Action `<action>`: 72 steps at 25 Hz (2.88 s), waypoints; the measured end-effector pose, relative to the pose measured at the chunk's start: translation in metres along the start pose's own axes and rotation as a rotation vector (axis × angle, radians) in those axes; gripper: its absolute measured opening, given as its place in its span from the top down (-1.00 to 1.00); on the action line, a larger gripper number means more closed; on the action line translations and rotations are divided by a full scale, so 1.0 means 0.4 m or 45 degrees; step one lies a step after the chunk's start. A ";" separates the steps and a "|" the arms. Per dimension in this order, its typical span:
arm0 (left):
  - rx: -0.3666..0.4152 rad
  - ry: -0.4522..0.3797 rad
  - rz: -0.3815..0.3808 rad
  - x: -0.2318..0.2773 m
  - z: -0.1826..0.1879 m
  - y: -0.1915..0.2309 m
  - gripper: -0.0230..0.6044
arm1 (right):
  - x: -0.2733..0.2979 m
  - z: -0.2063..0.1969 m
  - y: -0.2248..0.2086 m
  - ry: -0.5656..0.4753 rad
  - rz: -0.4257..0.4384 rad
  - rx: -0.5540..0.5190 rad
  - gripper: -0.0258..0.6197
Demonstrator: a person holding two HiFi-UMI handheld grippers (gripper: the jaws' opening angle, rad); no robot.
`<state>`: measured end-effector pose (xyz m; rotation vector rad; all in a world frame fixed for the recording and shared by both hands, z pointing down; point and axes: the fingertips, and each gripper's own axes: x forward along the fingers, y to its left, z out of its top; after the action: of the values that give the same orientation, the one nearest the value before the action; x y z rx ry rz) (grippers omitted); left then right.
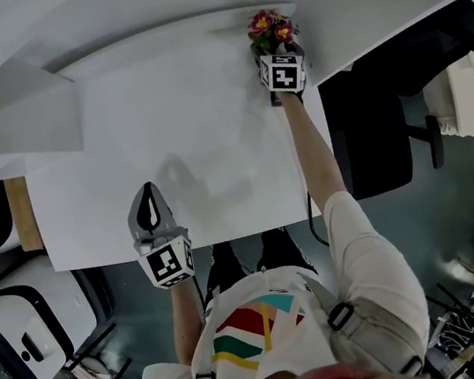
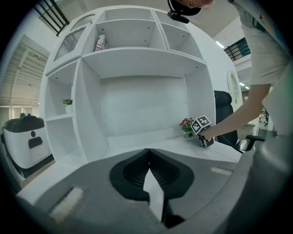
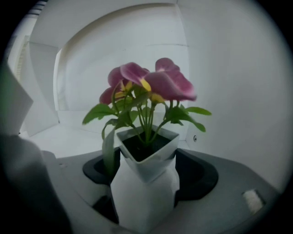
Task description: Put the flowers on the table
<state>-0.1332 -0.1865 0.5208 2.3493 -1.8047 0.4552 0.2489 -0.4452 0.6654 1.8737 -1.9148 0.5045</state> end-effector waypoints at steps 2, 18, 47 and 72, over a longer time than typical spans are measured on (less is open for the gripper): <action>0.001 0.000 -0.002 0.003 0.000 0.000 0.91 | -0.001 -0.002 -0.004 -0.008 0.000 0.031 -0.23; 0.004 -0.010 -0.002 -0.006 0.005 0.000 0.91 | -0.019 0.011 0.014 -0.059 0.081 0.105 -0.32; -0.029 -0.310 -0.116 -0.073 0.184 -0.016 0.91 | -0.524 0.206 0.200 -0.348 0.203 -0.005 -0.33; -0.003 -0.457 -0.082 -0.134 0.309 0.027 0.91 | -1.040 0.316 0.533 -0.830 0.337 -0.119 0.92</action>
<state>-0.1376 -0.1766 0.3860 2.6114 -1.8541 0.0202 0.0351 -0.1518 0.3447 1.8761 -2.5616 -0.1574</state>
